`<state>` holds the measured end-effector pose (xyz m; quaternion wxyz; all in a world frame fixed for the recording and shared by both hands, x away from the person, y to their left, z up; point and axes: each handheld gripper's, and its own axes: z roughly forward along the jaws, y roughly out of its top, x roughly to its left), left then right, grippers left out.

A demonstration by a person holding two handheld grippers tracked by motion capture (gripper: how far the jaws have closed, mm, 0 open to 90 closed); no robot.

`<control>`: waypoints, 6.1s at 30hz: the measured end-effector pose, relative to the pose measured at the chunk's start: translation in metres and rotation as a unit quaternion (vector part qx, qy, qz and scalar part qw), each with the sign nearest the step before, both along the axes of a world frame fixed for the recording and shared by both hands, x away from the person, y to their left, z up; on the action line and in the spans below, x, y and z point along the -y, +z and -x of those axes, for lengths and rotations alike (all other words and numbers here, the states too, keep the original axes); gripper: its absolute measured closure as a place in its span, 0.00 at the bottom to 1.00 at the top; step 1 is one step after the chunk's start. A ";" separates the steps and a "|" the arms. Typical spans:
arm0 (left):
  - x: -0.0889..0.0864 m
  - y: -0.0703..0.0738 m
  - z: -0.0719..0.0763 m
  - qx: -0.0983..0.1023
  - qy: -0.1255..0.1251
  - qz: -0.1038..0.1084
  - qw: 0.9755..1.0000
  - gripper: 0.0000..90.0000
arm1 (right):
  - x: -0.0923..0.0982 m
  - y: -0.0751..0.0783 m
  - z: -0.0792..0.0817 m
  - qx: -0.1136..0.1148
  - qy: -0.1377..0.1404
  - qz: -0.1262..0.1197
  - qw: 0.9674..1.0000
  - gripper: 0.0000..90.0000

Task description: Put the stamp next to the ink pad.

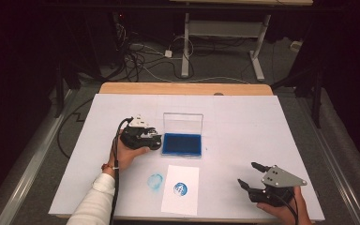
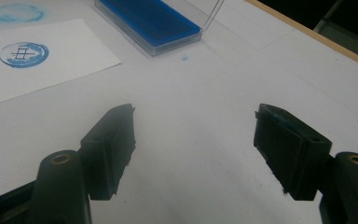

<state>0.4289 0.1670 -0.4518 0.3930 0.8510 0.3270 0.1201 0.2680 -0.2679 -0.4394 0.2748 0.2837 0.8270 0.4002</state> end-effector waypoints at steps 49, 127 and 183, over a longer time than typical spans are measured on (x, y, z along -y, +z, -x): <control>0.000 0.037 0.033 0.110 0.021 0.007 0.994 0.18 | -0.005 0.002 0.003 0.008 0.006 0.000 1.000 0.32; -0.024 0.018 0.138 0.198 -0.030 -0.057 0.978 0.18 | -0.006 0.011 0.005 0.073 -0.048 -0.023 0.996 0.18; -0.074 -0.027 0.152 0.135 0.000 -0.073 0.988 0.18 | 0.001 0.007 0.015 0.070 -0.063 -0.009 0.995 0.19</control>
